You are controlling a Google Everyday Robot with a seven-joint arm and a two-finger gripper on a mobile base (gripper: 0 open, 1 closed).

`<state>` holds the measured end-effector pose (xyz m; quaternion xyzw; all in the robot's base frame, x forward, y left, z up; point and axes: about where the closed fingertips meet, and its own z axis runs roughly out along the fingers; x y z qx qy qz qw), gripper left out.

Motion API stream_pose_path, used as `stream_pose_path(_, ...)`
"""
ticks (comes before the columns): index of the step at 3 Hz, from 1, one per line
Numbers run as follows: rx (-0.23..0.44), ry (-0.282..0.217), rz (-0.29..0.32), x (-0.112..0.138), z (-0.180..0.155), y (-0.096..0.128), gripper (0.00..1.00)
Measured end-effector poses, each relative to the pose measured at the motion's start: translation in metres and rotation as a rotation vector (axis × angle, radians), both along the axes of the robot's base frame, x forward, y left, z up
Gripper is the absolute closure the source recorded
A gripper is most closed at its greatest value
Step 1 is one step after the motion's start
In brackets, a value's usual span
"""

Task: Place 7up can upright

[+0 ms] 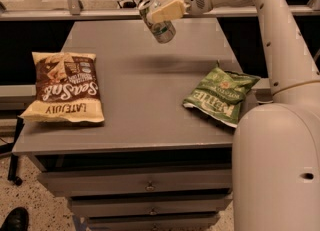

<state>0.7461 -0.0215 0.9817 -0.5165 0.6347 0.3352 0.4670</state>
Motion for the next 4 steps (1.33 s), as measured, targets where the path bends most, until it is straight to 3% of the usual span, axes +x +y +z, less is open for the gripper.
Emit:
stream_pose_path(1,0.064,0.042,-0.001,0.001,-0.013,-0.005,1.00)
stream_pose_path(3,0.109,0.098,-0.013,0.000,-0.037,-0.022,1.00)
stream_pose_path(4,0.130,0.104,-0.018,0.001,-0.045,-0.032,1.00)
